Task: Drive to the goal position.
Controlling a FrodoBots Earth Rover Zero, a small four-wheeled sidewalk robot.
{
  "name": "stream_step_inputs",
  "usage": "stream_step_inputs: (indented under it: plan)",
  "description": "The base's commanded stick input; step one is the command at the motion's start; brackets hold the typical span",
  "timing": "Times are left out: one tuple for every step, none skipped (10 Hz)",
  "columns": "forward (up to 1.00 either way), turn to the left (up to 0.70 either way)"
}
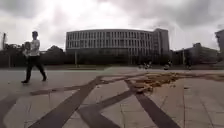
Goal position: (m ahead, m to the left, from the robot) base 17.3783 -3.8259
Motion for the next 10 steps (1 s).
stream_step_inputs:
  plan:
    - [0.70,0.00]
    - [0.70,0.00]
    - [0.70,0.00]
    - [0.70,0.00]
    - [0.70,0.00]
    - [0.70,0.00]
    - [0.70,0.00]
    - [0.70,0.00]
    - [0.70,0.00]
    - [0.70,0.00]
